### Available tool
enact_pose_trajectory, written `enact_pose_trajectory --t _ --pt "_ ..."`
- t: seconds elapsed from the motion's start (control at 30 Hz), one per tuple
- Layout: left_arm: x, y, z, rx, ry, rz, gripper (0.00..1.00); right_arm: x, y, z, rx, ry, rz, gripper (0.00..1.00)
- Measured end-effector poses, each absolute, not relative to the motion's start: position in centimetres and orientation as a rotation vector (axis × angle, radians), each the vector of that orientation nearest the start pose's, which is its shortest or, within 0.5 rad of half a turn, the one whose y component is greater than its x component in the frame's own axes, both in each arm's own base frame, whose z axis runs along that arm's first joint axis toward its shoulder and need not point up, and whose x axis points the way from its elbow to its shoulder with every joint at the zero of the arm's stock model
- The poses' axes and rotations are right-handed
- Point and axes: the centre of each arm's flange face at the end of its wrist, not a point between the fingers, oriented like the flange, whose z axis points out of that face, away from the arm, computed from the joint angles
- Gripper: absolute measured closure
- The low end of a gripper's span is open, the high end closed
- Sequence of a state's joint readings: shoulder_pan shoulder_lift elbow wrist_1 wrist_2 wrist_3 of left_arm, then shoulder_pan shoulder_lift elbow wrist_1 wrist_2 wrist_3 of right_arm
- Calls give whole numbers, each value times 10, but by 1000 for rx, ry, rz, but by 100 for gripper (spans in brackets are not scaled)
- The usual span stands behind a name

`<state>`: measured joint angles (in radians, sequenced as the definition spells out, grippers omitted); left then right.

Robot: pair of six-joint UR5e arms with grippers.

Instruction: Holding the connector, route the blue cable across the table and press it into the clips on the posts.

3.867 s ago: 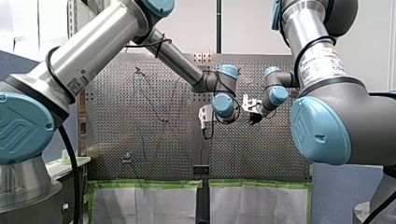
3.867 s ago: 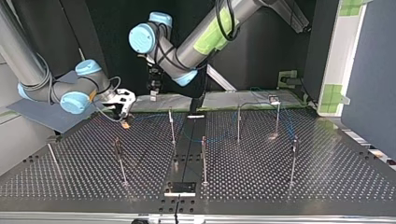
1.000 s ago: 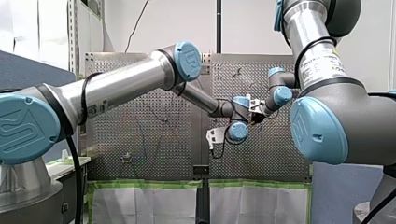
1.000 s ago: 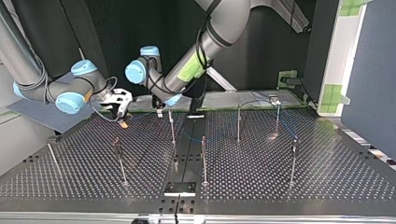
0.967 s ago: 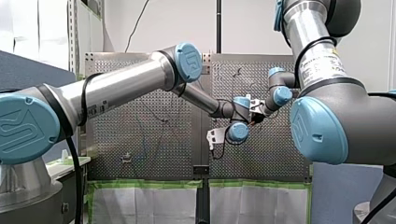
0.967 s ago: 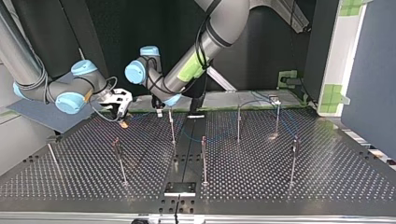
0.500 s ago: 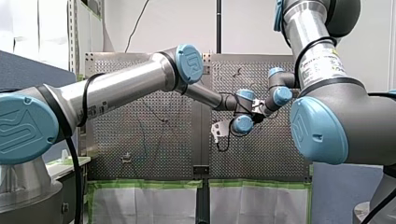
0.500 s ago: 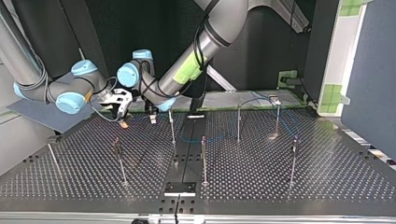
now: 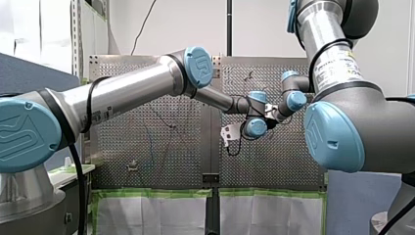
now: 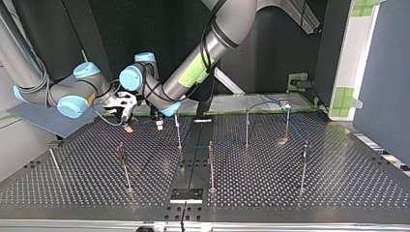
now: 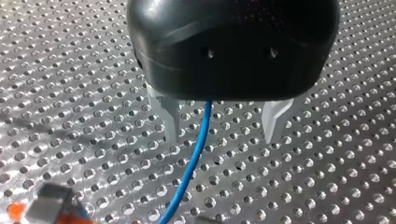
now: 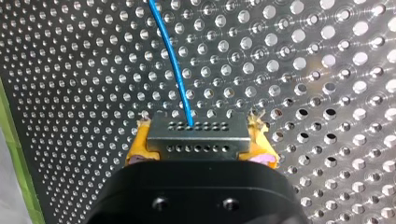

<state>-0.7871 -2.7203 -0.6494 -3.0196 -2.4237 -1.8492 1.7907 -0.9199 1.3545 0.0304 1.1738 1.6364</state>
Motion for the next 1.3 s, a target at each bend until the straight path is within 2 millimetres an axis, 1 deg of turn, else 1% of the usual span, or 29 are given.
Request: enact_pose_trajectory --t 0.03,0.1,0.13,0.17,0.3,0.4,0.67,0.77,0.83,0.93,1.1,1.2,1.3 --pt "540 -625 142 -218 1627 -99 68 310 -598 205 -2486 1645 -1818 100" --pt "540 -626 142 -218 1626 -101 88 310 -597 205 -2486 1645 -1818 100" --pt "539 -627 143 -217 1626 -102 88 310 -597 205 -2486 1645 -1817 100" --pt "538 -627 143 -217 1626 -103 100 310 -597 205 -2486 1645 -1817 100" --pt "536 -628 144 -221 1627 -109 100 310 -597 205 -2486 1645 -1817 100" --pt "534 -627 150 -227 1627 -116 100 310 -597 205 -2485 1645 -1817 100" --pt "534 -618 177 -252 1590 -137 100 310 -597 205 -2486 1643 -1817 100" --pt "528 -616 187 -249 1588 -140 100 309 -597 206 -2486 1642 -1817 100" --pt "523 -615 189 -241 1597 -135 100 310 -597 208 -2483 1632 -1819 100" --pt "515 -614 184 -225 1621 -123 100 312 -597 218 -2471 1602 -1833 100" --pt "505 -611 179 -215 1656 -86 100 316 -596 250 -2427 1544 -1892 100" --pt "501 -609 181 -218 1663 -62 100 316 -594 268 -2395 1536 -1927 100" --pt "499 -607 188 -221 1662 -52 100 315 -591 283 -2371 1541 -1948 100"
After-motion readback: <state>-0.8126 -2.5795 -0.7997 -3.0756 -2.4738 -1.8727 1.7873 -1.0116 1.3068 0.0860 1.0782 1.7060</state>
